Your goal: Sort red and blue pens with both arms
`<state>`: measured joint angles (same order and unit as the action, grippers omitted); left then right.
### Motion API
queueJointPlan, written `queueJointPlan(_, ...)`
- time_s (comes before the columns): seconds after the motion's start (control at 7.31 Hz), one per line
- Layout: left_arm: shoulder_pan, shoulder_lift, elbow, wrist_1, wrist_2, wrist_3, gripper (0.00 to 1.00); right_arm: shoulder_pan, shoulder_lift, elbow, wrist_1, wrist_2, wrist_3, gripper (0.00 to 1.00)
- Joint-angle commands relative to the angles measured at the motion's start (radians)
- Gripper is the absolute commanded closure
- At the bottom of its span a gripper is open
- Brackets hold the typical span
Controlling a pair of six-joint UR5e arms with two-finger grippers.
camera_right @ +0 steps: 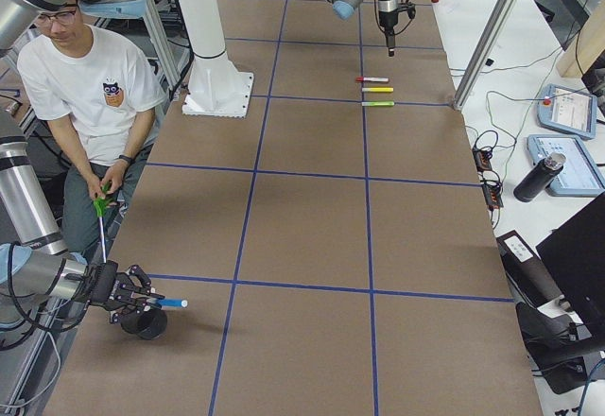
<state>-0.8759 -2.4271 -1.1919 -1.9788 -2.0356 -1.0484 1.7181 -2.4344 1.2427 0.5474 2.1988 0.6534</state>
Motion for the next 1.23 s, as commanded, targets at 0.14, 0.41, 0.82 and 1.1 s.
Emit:
queueJointPlan(0.14,0.000,0.002,0.002,0.002,0.000,0.001,0.03,0.002,0.009,-0.037,0.003,0.059,0.061,1.00)
queueJointPlan(0.41,0.000,0.002,0.002,0.003,0.000,0.001,0.03,0.002,0.046,-0.083,0.003,0.058,0.055,1.00)
queueJointPlan(0.82,-0.002,0.002,0.000,0.003,0.000,-0.001,0.03,0.006,0.052,-0.144,0.101,0.058,0.061,1.00)
queueJointPlan(1.1,-0.003,0.002,-0.002,0.005,0.000,-0.002,0.03,0.023,0.052,-0.153,0.109,0.055,0.054,1.00)
